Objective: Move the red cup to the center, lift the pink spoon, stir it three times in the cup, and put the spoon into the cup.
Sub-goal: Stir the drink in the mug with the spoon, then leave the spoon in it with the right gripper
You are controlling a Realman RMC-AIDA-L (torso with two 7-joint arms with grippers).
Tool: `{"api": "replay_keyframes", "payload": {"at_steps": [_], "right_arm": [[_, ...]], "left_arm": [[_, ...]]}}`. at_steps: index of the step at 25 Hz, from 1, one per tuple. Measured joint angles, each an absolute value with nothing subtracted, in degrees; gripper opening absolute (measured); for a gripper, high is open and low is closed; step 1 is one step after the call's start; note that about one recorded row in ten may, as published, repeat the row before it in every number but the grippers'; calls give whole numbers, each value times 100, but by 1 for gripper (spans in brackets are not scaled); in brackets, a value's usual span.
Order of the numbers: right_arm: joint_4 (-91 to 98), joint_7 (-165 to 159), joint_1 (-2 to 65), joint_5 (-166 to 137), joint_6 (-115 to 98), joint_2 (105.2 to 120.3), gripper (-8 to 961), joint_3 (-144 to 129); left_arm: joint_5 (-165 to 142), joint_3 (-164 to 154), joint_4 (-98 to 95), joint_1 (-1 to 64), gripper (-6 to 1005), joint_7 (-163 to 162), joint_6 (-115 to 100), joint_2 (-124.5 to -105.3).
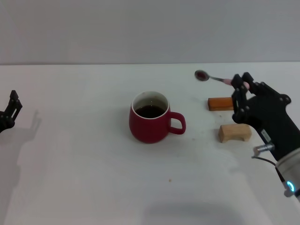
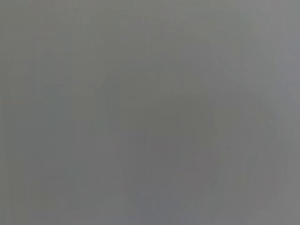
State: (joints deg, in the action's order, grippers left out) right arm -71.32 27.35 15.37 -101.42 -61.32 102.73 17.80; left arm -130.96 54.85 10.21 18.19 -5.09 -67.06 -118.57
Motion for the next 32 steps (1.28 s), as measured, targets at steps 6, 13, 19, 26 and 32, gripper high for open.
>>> {"api": "replay_keyframes", "payload": {"at_steps": [6,13,19,26,32], "right_arm": [[-7885,3323,1240,-10170,-4936,10170,133,2521],[-8965,5281,120,-10171,-2848,10813,133,4143],[-9297,6347,-508,-10174,-1795,11447,133,4894],[-9438,6535,-562,-10289,-1031,11722,132,5358],[-9507,6545,-319,-10324,-807,11763,132,5419]], "left_arm": [[-13095,5476,1018,1819,843,-509,-6706,-11857],[-13094,5475,995,1819,842,-510,-6706,-11856],[-13094,5475,984,1819,842,-510,-6696,-11856],[-13096,5475,984,1826,842,-510,-6641,-11856],[-13095,5476,984,1836,842,-510,-6594,-11856]]}}
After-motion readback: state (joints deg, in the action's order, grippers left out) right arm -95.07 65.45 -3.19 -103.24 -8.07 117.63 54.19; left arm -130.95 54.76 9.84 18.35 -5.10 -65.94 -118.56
